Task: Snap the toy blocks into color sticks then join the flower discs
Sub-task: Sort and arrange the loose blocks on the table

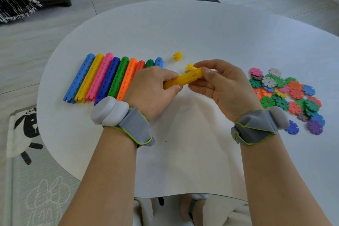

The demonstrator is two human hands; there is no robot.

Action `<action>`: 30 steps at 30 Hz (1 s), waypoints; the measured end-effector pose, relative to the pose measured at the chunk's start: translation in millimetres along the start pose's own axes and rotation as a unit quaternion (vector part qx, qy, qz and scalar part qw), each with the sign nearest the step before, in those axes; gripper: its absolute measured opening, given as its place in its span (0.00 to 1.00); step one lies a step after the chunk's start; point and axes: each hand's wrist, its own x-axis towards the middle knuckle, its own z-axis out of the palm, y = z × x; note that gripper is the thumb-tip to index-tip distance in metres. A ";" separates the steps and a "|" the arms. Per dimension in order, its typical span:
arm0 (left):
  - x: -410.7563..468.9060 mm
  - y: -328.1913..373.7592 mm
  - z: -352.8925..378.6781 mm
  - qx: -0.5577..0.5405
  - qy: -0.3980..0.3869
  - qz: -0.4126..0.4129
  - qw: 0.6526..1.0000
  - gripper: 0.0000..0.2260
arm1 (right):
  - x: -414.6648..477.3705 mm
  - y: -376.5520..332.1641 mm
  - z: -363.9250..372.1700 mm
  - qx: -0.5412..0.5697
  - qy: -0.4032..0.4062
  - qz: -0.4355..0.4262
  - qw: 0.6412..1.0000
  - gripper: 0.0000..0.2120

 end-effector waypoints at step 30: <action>0.7 0.8 1.0 0.001 0.009 0.001 1.000 0.09 | 0.7 1.4 -3.3 0.014 0.028 -0.034 0.999 0.15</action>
